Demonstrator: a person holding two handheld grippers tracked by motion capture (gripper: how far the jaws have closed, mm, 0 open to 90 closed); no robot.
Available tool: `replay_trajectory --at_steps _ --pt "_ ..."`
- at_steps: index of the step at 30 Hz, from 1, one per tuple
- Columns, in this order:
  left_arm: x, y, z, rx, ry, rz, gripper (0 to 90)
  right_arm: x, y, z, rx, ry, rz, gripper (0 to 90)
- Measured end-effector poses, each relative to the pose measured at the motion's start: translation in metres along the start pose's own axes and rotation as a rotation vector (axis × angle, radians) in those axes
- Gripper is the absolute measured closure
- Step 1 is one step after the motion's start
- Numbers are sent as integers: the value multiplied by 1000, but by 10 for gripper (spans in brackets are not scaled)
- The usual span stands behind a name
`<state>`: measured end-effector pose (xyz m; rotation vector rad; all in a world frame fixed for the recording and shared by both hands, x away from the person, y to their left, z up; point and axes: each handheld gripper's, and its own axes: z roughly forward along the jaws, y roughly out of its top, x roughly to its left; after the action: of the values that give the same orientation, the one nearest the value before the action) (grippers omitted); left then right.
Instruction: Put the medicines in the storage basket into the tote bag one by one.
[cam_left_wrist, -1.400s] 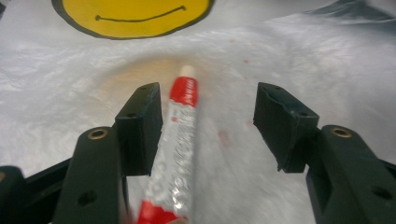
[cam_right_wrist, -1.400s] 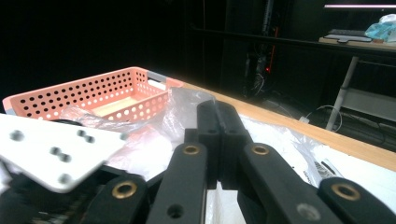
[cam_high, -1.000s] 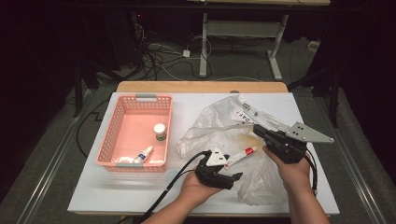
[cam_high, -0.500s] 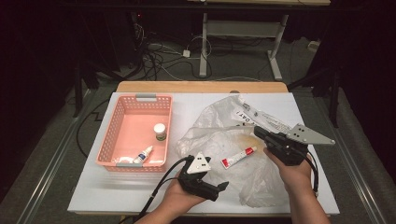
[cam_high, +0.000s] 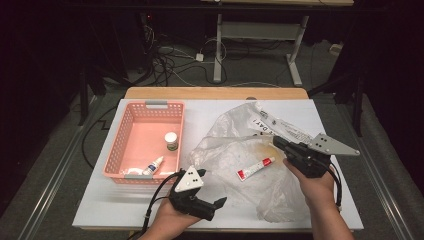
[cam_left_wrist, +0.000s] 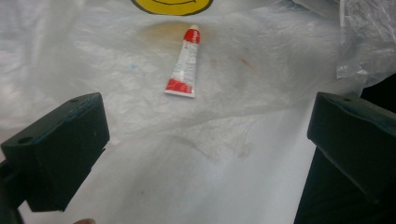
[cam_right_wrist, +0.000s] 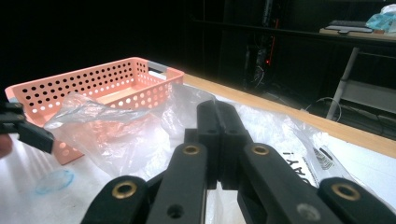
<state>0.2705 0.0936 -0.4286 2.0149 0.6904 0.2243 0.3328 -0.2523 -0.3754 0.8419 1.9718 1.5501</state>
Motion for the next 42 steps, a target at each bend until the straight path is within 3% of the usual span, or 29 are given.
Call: replay_trajectory --at_steps 14,29,36,42 --pt "30 -12 -39 -35 134 -57 0 -1 0 -1 -6 1 3 900" --pt "77 -24 -64 -15 287 -133 0 -1 0 -3 -8 5 2 900" --pt "94 -31 -76 -17 342 -174 0 -3 -1 -5 -11 7 13 900" --pt "101 -35 -80 -20 356 -198 0 -3 -1 -5 -7 11 14 900"
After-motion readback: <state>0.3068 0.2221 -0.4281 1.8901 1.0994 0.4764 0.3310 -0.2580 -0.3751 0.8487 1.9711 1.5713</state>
